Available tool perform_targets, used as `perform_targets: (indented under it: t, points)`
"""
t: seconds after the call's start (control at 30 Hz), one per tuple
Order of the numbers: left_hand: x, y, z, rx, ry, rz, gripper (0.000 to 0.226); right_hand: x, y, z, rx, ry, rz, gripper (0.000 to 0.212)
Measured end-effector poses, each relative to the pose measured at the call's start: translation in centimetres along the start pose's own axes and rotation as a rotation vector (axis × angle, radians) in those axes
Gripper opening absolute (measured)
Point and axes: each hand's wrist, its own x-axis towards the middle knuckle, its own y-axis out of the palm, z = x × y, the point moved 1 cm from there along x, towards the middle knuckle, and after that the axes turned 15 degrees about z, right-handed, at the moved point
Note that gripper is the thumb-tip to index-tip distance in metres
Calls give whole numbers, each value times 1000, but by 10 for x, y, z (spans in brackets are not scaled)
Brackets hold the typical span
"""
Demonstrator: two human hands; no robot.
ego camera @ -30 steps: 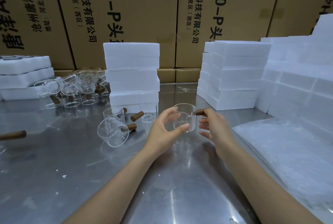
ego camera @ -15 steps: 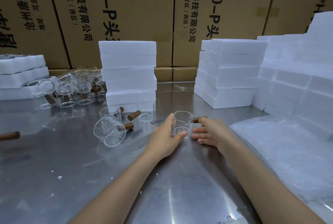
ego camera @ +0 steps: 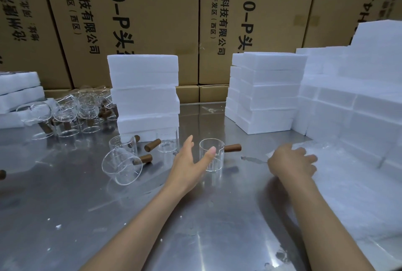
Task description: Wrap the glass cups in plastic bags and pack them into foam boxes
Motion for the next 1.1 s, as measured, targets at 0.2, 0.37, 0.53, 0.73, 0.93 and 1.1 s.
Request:
perform_targets:
  t: [0.2, 0.37, 0.53, 0.73, 0.93, 1.1]
  points:
    - [-1, 0, -2, 0, 0, 1, 88, 1, 7, 3, 37, -192, -72, 35]
    - [-2, 0, -3, -6, 9, -3, 86, -1, -1, -3, 54, -176, -139, 40]
    - [-3, -1, -4, -13, 20, 3, 82, 1, -7, -4, 113, -198, -252, 22]
    - [-3, -2, -6, -55, 59, -25, 68, -2, -13, -3, 135, -264, -517, 37]
    - [-3, -2, -5, -63, 91, -25, 61, 0, -12, -7, 108, -192, -339, 50]
    - [-5, -3, -7, -66, 116, -69, 29, -10, -19, 0, 332, -415, -726, 35]
